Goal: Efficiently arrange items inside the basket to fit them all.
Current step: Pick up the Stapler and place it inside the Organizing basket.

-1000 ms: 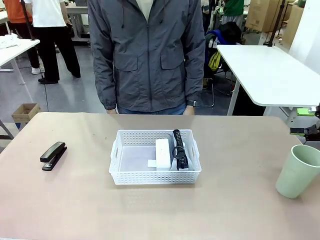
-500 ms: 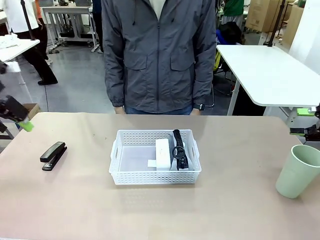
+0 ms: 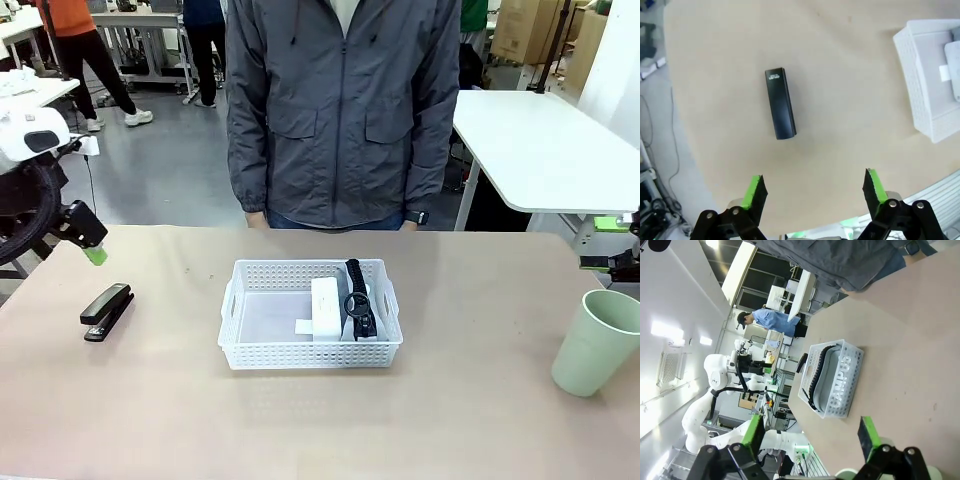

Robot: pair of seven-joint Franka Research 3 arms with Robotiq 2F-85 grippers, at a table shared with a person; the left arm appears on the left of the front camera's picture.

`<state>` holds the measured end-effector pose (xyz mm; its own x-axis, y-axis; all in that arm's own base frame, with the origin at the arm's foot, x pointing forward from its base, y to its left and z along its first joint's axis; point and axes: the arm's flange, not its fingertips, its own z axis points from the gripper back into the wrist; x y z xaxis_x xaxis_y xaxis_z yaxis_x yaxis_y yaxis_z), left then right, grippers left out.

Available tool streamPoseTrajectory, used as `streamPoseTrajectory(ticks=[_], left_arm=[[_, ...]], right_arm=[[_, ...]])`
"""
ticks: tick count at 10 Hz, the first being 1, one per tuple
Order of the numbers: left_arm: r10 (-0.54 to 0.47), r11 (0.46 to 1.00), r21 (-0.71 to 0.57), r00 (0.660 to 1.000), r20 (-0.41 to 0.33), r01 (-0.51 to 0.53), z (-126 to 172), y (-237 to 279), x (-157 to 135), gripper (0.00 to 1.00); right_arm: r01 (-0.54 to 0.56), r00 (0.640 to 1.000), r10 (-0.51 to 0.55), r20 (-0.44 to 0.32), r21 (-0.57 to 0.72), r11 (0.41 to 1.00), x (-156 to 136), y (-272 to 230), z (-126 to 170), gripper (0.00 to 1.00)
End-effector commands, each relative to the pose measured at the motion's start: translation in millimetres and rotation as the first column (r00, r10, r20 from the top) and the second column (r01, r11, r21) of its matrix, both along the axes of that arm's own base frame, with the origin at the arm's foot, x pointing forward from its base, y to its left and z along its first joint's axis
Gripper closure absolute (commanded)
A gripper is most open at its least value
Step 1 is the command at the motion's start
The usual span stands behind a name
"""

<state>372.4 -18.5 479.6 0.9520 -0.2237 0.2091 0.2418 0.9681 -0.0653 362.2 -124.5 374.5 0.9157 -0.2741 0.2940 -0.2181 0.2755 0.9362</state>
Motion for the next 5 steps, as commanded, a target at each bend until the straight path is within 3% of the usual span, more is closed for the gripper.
streamPoseTrajectory(ticks=[1,5], left_arm=[[-0.03,0.999,0.012,0.999,-0.016,0.031,0,9,-9,0.0],[0.045,0.999,-0.009,0.999,0.018,-0.045,-17,3,13,0.0]], right_arm=[[0.013,1.0,-0.013,-0.011,-0.003,1.0,0,2,3,0.0],[0.013,1.0,-0.013,-0.011,-0.003,1.0,0,2,3,0.0]])
